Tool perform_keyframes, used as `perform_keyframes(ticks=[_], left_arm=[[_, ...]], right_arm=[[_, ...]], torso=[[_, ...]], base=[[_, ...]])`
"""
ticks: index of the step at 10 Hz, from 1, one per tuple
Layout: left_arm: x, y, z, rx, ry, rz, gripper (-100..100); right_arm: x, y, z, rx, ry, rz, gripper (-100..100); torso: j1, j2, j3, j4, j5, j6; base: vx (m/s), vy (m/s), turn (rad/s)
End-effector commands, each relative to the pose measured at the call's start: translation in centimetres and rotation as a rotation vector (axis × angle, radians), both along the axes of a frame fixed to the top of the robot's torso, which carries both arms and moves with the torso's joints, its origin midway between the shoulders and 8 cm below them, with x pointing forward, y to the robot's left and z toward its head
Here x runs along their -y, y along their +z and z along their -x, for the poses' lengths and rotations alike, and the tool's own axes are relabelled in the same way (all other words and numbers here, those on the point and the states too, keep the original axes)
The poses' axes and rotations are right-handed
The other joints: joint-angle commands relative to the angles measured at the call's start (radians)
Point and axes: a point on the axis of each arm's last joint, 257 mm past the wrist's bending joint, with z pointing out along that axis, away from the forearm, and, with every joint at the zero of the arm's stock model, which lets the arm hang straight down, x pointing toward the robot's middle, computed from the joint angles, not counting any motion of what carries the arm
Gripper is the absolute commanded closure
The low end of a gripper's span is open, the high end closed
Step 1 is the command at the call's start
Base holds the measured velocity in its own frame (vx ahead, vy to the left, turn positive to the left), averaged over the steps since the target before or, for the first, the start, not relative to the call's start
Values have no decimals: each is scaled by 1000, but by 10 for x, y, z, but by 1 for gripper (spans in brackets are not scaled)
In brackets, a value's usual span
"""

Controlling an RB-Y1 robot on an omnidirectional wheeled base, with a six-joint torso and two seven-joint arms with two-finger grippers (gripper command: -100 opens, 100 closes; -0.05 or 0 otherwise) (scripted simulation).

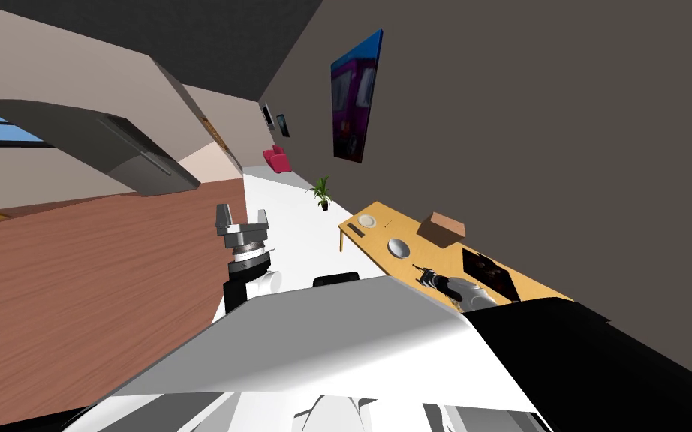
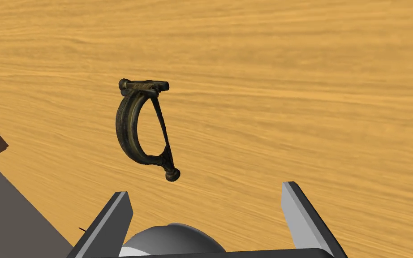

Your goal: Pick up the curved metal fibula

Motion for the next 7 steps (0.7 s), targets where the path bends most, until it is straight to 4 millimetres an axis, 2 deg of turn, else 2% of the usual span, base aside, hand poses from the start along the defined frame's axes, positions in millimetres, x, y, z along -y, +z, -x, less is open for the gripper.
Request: perform_keyframes(ticks=[1,2,4,5,7], left_arm=[[0,0,0,0,0,0,0],[0,0,0,0,0,0,0],[0,0,0,0,0,0,0],[0,0,0,0,0,0,0],[0,0,0,0,0,0,0]], right_arm=[[15,4,18,-54,19,38,-100],[22,4,30,-85,27,56,-100],[22,4,30,-85,27,56,-100],[31,3,48,-134,40,79,-100],[35,2,61,-170,49,91,-100]], torso=[[0,0,0,0,0,0],[-1,-1,-1,0,0,0],[-1,-1,0,0,0,0],[1,1,1,0,0,1],[-1,0,0,0,0,0]], base=[[72,-35,149],[76,-48,151],[34,-21,19],[35,-22,146],[54,-45,100]])
